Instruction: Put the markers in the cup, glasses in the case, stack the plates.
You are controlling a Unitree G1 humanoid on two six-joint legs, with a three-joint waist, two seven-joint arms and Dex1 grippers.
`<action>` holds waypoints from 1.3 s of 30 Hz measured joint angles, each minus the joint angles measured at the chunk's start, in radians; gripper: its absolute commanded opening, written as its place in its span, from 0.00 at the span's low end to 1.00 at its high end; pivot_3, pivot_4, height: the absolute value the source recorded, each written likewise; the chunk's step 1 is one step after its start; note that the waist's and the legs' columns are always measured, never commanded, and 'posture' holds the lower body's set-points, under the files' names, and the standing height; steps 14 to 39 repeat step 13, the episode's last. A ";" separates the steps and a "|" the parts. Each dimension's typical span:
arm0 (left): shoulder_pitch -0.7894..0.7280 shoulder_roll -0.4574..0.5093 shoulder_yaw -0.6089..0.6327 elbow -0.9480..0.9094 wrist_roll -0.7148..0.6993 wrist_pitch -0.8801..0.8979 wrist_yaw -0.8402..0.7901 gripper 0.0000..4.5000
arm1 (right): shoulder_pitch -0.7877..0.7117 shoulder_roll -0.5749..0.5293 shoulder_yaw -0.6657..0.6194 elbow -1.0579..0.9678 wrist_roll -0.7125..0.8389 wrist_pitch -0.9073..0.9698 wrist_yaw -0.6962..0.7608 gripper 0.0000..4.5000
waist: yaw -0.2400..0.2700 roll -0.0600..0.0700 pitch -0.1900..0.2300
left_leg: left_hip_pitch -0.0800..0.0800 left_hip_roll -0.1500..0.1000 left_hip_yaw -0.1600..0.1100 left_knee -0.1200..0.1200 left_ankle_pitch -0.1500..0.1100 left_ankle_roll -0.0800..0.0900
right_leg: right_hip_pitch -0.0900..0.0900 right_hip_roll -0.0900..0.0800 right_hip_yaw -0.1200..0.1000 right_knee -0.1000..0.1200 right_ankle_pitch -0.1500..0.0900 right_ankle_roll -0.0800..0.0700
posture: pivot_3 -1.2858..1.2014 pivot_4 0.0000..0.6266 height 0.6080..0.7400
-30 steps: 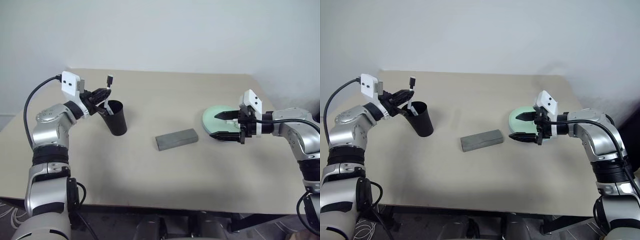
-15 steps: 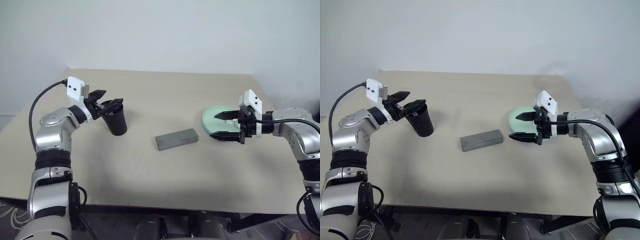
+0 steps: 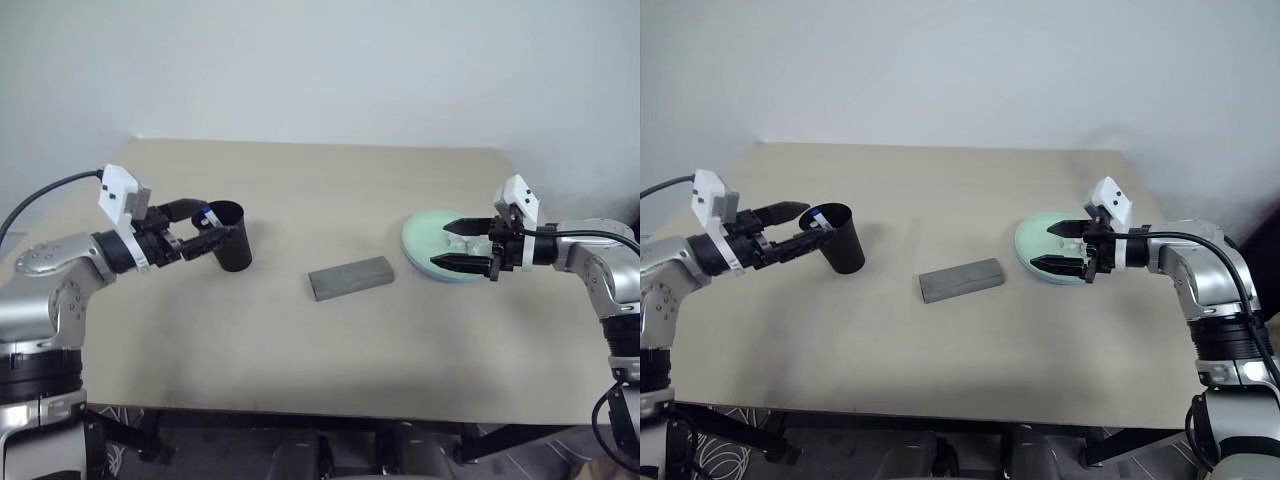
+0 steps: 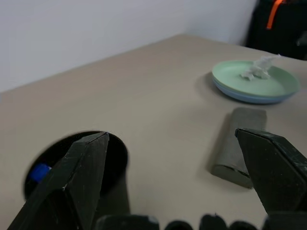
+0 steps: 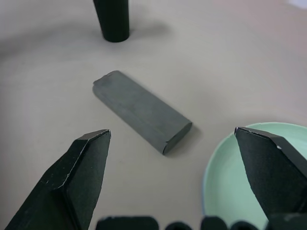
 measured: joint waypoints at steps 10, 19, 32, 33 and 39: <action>0.108 -0.017 0.051 -0.113 -0.032 0.033 0.106 1.00 | 0.048 0.069 -0.046 -0.081 0.047 0.056 -0.092 1.00 | 0.003 0.001 0.000 | 0.000 0.001 0.000 -0.002 0.001 -0.001 | -0.002 0.001 0.000 0.000 0.000 -0.001 | 0.52 0.00 0.94; 0.148 -0.033 0.065 -0.153 -0.041 0.058 0.141 1.00 | 0.066 0.093 -0.058 -0.128 0.068 0.080 -0.130 1.00 | 0.006 0.000 0.000 | 0.000 0.001 0.000 -0.003 0.001 -0.001 | -0.002 0.001 0.000 0.000 0.000 -0.001 | 0.52 0.00 0.94; 0.148 -0.033 0.065 -0.153 -0.041 0.058 0.141 1.00 | 0.066 0.093 -0.058 -0.128 0.068 0.080 -0.130 1.00 | 0.006 0.000 0.000 | 0.000 0.001 0.000 -0.003 0.001 -0.001 | -0.002 0.001 0.000 0.000 0.000 -0.001 | 0.52 0.00 0.94; 0.148 -0.033 0.065 -0.153 -0.041 0.058 0.141 1.00 | 0.066 0.093 -0.058 -0.128 0.068 0.080 -0.130 1.00 | 0.006 0.000 0.000 | 0.000 0.001 0.000 -0.003 0.001 -0.001 | -0.002 0.001 0.000 0.000 0.000 -0.001 | 0.52 0.00 0.94; 0.148 -0.033 0.065 -0.153 -0.041 0.058 0.141 1.00 | 0.066 0.093 -0.058 -0.128 0.068 0.080 -0.130 1.00 | 0.006 0.000 0.000 | 0.000 0.001 0.000 -0.003 0.001 -0.001 | -0.002 0.001 0.000 0.000 0.000 -0.001 | 0.52 0.00 0.94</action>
